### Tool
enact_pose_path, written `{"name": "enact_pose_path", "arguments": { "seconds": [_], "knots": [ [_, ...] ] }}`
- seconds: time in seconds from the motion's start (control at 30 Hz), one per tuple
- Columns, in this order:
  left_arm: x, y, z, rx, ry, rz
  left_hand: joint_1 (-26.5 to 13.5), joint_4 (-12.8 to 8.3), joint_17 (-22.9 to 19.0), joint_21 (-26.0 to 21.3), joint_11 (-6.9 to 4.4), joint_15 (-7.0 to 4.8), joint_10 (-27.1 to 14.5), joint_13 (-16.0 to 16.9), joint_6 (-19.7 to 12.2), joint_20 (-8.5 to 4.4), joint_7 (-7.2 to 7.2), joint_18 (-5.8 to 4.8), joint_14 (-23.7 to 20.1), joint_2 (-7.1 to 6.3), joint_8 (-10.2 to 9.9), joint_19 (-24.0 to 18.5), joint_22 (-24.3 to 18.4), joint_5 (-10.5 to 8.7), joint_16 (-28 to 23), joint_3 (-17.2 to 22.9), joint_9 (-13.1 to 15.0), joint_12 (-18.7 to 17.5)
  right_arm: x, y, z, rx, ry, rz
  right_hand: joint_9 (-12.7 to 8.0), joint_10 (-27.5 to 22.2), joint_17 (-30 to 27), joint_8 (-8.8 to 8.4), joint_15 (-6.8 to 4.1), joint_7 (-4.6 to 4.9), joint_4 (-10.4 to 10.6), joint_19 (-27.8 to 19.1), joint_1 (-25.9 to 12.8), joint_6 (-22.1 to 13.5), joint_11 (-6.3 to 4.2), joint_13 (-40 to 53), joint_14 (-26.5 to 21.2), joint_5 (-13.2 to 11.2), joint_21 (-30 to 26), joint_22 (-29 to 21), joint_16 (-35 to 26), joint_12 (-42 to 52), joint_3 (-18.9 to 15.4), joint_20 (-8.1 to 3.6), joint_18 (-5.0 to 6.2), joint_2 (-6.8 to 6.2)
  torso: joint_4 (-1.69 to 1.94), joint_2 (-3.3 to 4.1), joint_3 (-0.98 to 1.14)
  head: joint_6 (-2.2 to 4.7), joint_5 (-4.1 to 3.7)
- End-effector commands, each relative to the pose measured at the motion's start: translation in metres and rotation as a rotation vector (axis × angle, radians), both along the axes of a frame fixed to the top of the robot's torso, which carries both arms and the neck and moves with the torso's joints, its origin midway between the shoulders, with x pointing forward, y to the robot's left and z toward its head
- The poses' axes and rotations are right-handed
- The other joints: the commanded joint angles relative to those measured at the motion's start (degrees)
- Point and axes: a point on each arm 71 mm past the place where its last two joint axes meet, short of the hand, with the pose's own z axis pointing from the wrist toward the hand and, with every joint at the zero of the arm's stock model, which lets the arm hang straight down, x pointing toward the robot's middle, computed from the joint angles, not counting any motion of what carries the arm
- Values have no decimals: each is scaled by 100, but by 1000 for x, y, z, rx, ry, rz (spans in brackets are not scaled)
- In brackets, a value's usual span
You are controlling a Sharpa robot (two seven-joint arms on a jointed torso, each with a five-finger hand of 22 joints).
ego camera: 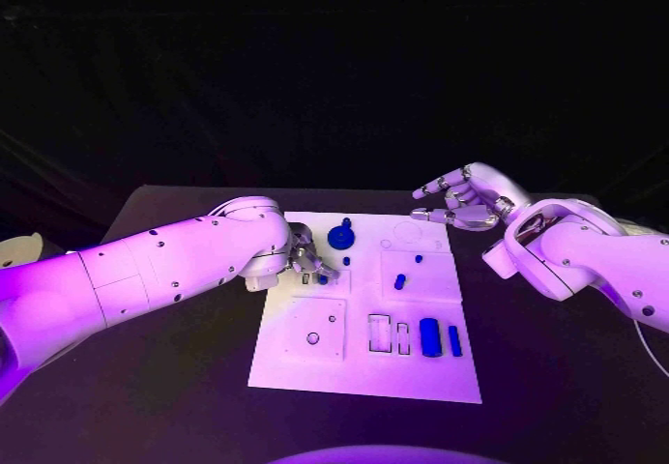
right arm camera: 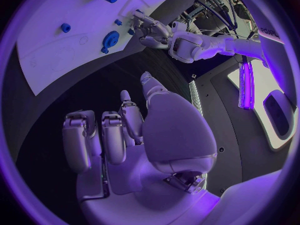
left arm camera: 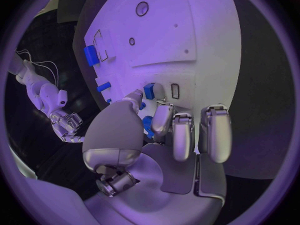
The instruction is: Assemble the parts on the task board
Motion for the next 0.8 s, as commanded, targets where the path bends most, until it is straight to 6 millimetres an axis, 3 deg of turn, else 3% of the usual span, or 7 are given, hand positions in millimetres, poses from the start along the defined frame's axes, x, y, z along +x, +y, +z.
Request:
{"name": "enact_pose_path", "arguments": {
  "seconds": [0.03,0.23,0.43,0.53,0.63,0.8],
  "knots": [
    [-1,5,-1,-11,-7,24,-36,19,1507,13,-8,-35,37,-23,0,-38,23,-77,593,39,-4,331,847,-45,18,-96,-7,9,0,1,-1,-5,6,9,5,-28,1336,3,13,12,-2,403,-30,43,-18,393,566,1,-31,1119,-39,-9,-41,25,-32,1,2,-1,0,7,-13],
    [0,12,13,-59,-29,51,-66,21,1507,4,-2,-37,8,-68,-28,-39,27,-74,593,55,-8,327,837,-52,18,-253,-6,-33,0,-1,-1,-6,7,3,5,-29,1333,3,12,12,1,402,-34,43,-18,391,566,1,-33,1116,-41,-12,-47,25,-31,1,12,-5,7,13,-21],
    [2,14,33,-114,-32,58,135,-1,1507,-70,30,-19,-149,-301,-158,-21,72,-48,593,6,-51,274,721,-33,18,-507,-15,-246,1,-2,-2,-7,9,1,5,-28,1332,2,12,11,4,400,-37,43,-18,391,566,3,-34,1113,-41,-10,-53,25,-31,0,4,5,-3,31,-5],
    [5,16,45,-117,-16,44,379,-12,1507,-195,141,53,-349,-582,-524,34,213,-8,593,31,-319,187,525,-8,18,-648,-147,-498,2,-2,-3,-8,12,1,5,-28,1332,2,12,11,4,400,-37,43,-18,391,566,3,-34,1113,-41,-10,-53,25,-31,0,-1,8,-1,34,3],
    [13,23,57,-68,21,6,550,-1,1507,-397,310,209,-625,-941,-869,150,406,56,593,144,-667,46,221,-28,18,-775,-393,-822,2,-2,-4,-9,14,-2,5,-28,1332,2,12,11,4,400,-37,43,-18,391,566,3,-34,1113,-41,-10,-53,25,-31,0,-3,8,2,48,-7],
    [31,31,69,1,7,7,683,0,1507,-442,373,264,-674,-1007,-879,232,471,71,593,245,-803,22,169,-24,18,-875,-567,-861,3,-3,-5,-10,15,-8,5,-29,1328,2,12,10,3,399,-32,44,-19,389,565,16,-36,1110,-43,-13,-58,25,-30,1,14,3,-3,60,-12]
  ]
}}
